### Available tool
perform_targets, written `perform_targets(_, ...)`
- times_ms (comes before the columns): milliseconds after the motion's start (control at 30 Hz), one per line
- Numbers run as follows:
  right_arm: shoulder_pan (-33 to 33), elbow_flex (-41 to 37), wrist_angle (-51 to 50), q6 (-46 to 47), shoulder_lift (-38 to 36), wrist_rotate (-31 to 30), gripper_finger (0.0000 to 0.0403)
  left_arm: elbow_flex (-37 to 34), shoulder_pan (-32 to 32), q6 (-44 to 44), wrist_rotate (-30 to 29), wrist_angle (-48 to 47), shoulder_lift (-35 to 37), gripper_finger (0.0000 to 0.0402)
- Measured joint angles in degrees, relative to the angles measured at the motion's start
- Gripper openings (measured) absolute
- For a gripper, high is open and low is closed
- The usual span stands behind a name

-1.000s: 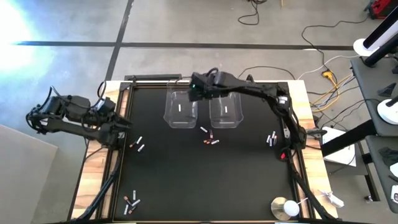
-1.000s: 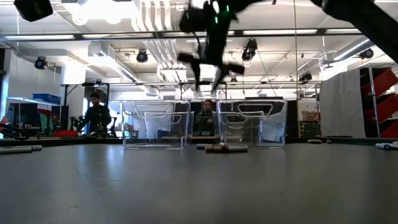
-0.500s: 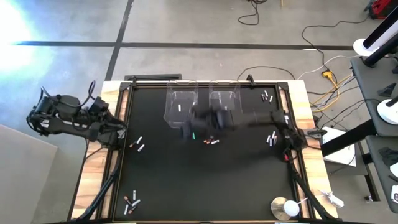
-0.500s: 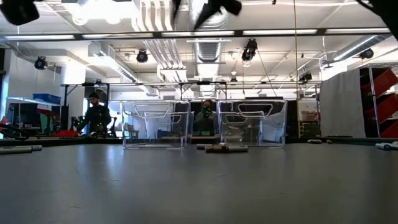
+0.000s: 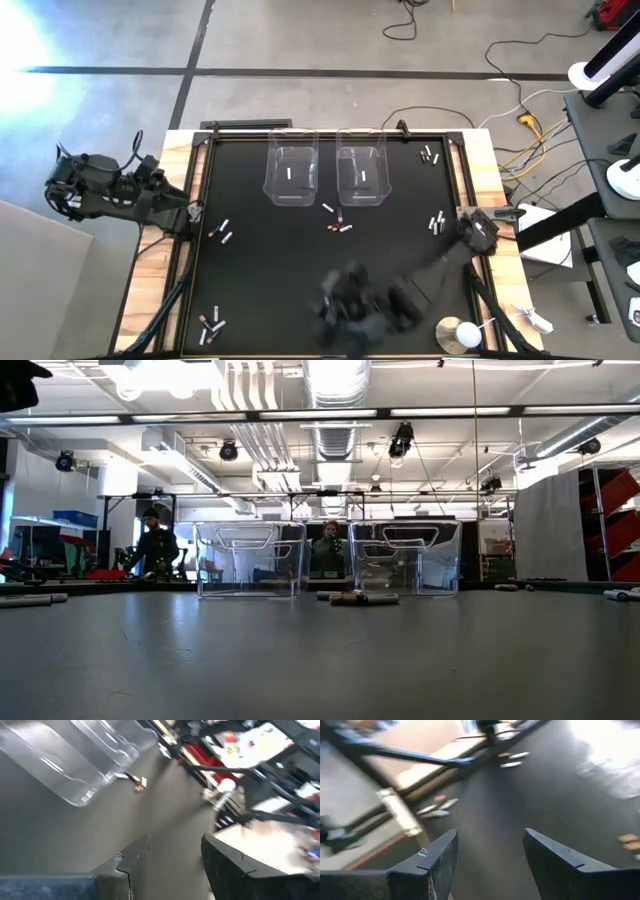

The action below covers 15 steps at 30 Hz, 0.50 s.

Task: Sort batteries
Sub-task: Put the white battery into the left transparent bin

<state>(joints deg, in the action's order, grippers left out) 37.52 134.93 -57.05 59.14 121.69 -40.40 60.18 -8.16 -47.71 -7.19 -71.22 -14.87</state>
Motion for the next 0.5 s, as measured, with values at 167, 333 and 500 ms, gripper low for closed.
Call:
perform_targets(167, 3.8, -0.1, 4.5, 3.2, 2.8, 0.4, 0.0215, 0.0, 0.0, 5.8, -6.3, -2.3, 0.4, 0.0155)
perform_targets(333, 3.2, 0.0, 9.5, 2.4, 3.2, 1.9, 0.0215, 0.0, 0.0, 9.6, -6.8, -4.0, 1.3, 0.0155)
perform_targets(500, 0.6, 0.0, 13.2, -5.5, 2.7, 2.4, 0.0215, 0.0, 0.0, 9.6, -5.7, -4.0, 3.3, 0.0155)
